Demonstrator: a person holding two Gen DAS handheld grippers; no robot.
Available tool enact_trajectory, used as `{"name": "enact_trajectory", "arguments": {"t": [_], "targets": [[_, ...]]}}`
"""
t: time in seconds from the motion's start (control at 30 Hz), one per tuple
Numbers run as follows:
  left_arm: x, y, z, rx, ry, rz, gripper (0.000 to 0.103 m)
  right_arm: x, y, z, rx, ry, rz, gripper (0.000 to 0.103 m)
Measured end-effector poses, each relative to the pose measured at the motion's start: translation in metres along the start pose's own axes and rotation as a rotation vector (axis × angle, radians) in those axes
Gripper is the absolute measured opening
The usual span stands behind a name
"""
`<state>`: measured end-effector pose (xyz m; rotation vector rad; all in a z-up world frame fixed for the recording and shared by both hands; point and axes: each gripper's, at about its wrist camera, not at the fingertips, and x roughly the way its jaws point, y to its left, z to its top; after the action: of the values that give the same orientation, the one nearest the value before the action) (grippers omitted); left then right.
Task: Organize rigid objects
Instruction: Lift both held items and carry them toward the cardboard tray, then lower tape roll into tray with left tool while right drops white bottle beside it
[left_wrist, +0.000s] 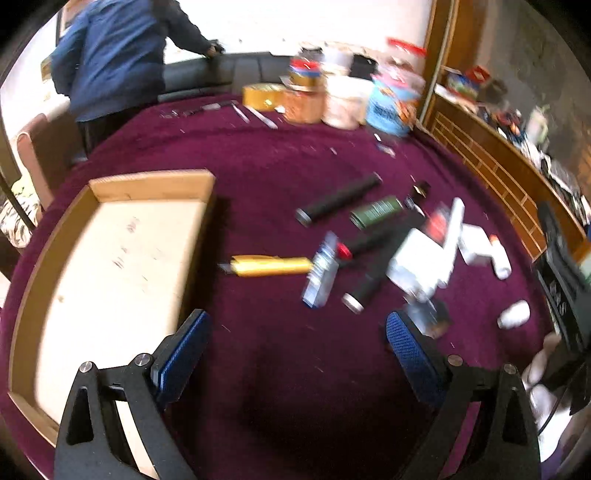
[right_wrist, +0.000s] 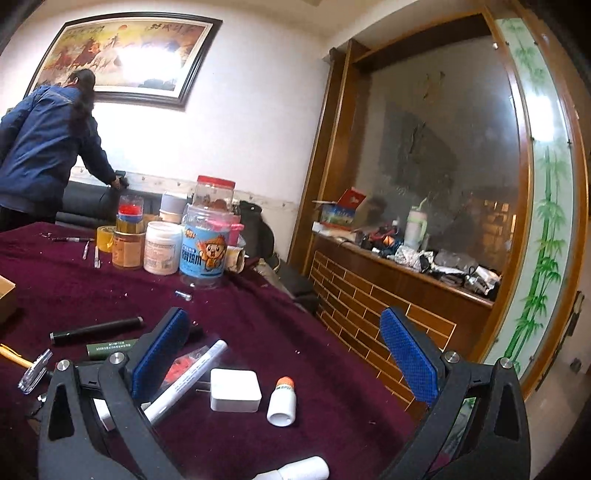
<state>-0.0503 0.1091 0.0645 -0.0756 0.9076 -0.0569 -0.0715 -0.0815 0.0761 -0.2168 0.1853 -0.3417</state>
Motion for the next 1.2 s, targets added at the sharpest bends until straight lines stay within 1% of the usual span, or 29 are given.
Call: {"name": "enact_trajectory", "arguments": {"t": [0.07, 0.1, 0.13, 0.17, 0.2, 0.23, 0.27, 0.3, 0.33, 0.4, 0.5, 0.57, 0.7, 0.77, 0.8, 0.83, 0.87, 0.9, 0.93, 0.97, 1.03, 1.07, 1.13, 1.2], "targets": [[0.005, 0.006, 0.009, 0.026, -0.007, 0.007, 0.093, 0.001, 0.001, 0.000, -0.005, 0.006, -0.002, 0.103], [0.010, 0.007, 0.010, 0.035, -0.001, -0.004, 0.093, 0.001, 0.003, -0.001, -0.009, 0.007, -0.004, 0.103], [0.014, 0.008, 0.010, 0.039, 0.008, -0.022, 0.090, 0.001, 0.004, -0.001, -0.015, 0.008, -0.007, 0.103], [0.019, 0.007, 0.010, 0.042, 0.025, -0.044, 0.085, 0.001, 0.005, -0.002, -0.023, 0.011, -0.010, 0.103], [0.021, 0.007, 0.010, 0.043, 0.041, -0.060, 0.068, 0.002, 0.006, -0.002, -0.029, 0.014, -0.013, 0.103], [0.024, 0.003, 0.008, 0.041, 0.071, -0.099, 0.058, 0.004, 0.008, -0.003, -0.040, 0.021, -0.015, 0.103], [0.022, 0.000, 0.006, 0.039, 0.082, -0.149, 0.058, 0.005, 0.009, -0.003, -0.046, 0.025, -0.017, 0.103], [0.016, -0.006, 0.001, 0.060, 0.067, -0.213, 0.058, 0.006, 0.011, -0.004, -0.052, 0.030, -0.019, 0.103], [0.011, -0.013, -0.002, 0.098, 0.045, -0.228, 0.061, 0.008, 0.012, -0.004, -0.058, 0.036, -0.021, 0.103], [0.002, -0.034, -0.010, 0.235, -0.009, -0.224, 0.062, 0.010, 0.014, -0.005, -0.068, 0.047, -0.022, 0.103], [-0.001, -0.053, -0.015, 0.371, -0.054, -0.216, 0.068, 0.013, 0.018, -0.007, -0.090, 0.059, -0.022, 0.103], [0.007, -0.068, -0.017, 0.478, -0.045, -0.213, 0.068, 0.013, 0.021, -0.007, -0.104, 0.058, -0.023, 0.103], [0.023, -0.087, -0.018, 0.647, -0.051, -0.138, 0.068, 0.012, 0.024, -0.007, -0.116, 0.047, -0.029, 0.103], [0.027, -0.094, -0.021, 0.702, -0.046, -0.145, 0.068, 0.011, 0.024, -0.007, -0.117, 0.044, -0.035, 0.103], [0.028, -0.098, -0.021, 0.707, -0.039, -0.161, 0.067, 0.012, 0.024, -0.008, -0.118, 0.045, -0.036, 0.103], [0.029, -0.101, -0.020, 0.697, -0.021, -0.185, 0.056, 0.012, 0.025, -0.008, -0.122, 0.048, -0.039, 0.103], [0.032, -0.103, -0.019, 0.669, 0.015, -0.212, 0.042, 0.013, 0.026, -0.008, -0.124, 0.051, -0.041, 0.103], [0.032, -0.103, -0.017, 0.646, 0.022, -0.208, 0.042, 0.014, 0.026, -0.008, -0.125, 0.055, -0.043, 0.103], [0.030, -0.102, -0.016, 0.616, 0.026, -0.219, 0.042, 0.015, 0.026, -0.009, -0.125, 0.059, -0.044, 0.103], [0.026, -0.098, -0.016, 0.584, 0.030, -0.246, 0.042, 0.016, 0.026, -0.009, -0.125, 0.060, -0.047, 0.103], [0.015, -0.089, -0.019, 0.532, 0.026, -0.250, 0.042, 0.016, 0.025, -0.010, -0.124, 0.062, -0.054, 0.103], [0.009, -0.084, -0.020, 0.508, 0.020, -0.255, 0.042, 0.016, 0.024, -0.010, -0.122, 0.061, -0.054, 0.103], [-0.011, -0.064, -0.023, 0.426, -0.001, -0.282, 0.042, 0.016, 0.023, -0.010, -0.115, 0.059, -0.050, 0.103], [-0.033, -0.047, -0.027, 0.364, -0.037, -0.294, 0.042, 0.015, 0.021, -0.009, -0.103, 0.054, -0.040, 0.103]]}}
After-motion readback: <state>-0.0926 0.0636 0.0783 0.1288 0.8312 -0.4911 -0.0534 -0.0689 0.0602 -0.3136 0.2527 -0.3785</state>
